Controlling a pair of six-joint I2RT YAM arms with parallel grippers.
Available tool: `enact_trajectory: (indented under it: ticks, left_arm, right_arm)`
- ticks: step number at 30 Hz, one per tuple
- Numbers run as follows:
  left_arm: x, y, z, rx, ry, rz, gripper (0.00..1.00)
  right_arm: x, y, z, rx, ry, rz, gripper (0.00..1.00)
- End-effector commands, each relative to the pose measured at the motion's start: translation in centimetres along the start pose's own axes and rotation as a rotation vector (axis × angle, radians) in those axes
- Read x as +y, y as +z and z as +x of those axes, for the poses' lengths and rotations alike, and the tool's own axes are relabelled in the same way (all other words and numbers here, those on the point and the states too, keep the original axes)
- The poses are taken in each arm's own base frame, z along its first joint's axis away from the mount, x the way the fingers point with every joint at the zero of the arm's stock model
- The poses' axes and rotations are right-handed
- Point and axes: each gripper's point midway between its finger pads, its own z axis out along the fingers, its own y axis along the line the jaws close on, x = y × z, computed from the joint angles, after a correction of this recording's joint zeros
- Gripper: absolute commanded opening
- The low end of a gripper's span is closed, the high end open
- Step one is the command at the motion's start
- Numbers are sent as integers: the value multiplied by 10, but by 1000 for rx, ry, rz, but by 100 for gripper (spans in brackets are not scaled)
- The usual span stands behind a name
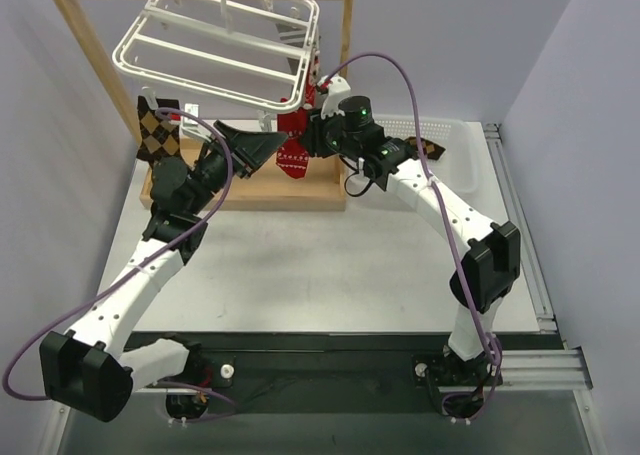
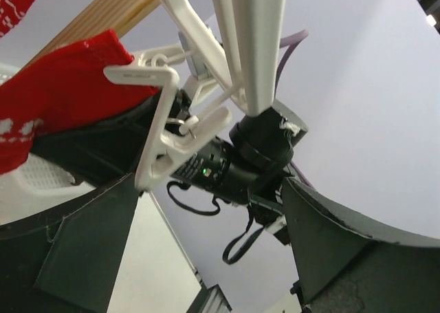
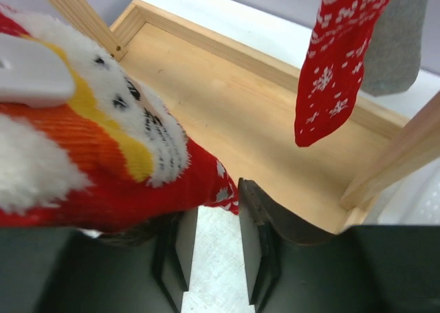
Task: Remove the socks clipped to the hanger
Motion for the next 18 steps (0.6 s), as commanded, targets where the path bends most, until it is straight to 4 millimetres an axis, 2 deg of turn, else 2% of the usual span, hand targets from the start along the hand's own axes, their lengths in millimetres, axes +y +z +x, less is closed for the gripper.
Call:
enact_trajectory:
  ticks: [1, 2, 3, 5, 7, 8, 9, 10, 11, 13, 14, 16, 18]
  left_arm:
    - [-16, -22, 7, 35, 48, 12, 97]
    - [-21, -29, 5, 26, 83, 12, 97]
    - [-12, -34, 10, 46, 85, -35, 97]
    - [-11, -47, 8, 39, 164, -70, 97]
    - [11, -62, 16, 73, 188, -188, 97]
    - [14, -72, 7, 33, 243, -236, 97]
    - [36, -87, 16, 67, 235, -343, 97]
    - [43, -95, 14, 51, 250, -390, 97]
    - [38, -108, 9, 20, 281, -403, 97]
    - [55, -128, 1, -46, 297, -505, 96]
    - [46, -138, -4, -81, 323, -495, 96]
    - [43, -145, -10, -105, 365, -500, 93]
    - [46, -151, -11, -80, 406, -540, 92]
  right_arm:
    - [6, 3, -33, -94, -13, -38, 21]
    - [5, 3, -35, -100, -8, -36, 16]
    - [4, 3, -36, -103, -6, -35, 15]
    - [4, 3, -37, -106, 10, -46, 9]
    - [0, 3, -39, -113, 16, -42, 9]
    - [-1, 3, -40, -114, 13, -39, 9]
    - [-3, 3, -42, -119, 11, -35, 9]
    - [-5, 2, -43, -122, 10, -29, 9]
    - [-7, 2, -44, -121, 11, -25, 9]
    - [-18, 1, -50, -130, 18, 6, 9]
    - [-23, 2, -49, -121, 21, 21, 9]
    - [-33, 0, -54, -126, 23, 40, 10]
    - [-40, -2, -58, -136, 6, 53, 11]
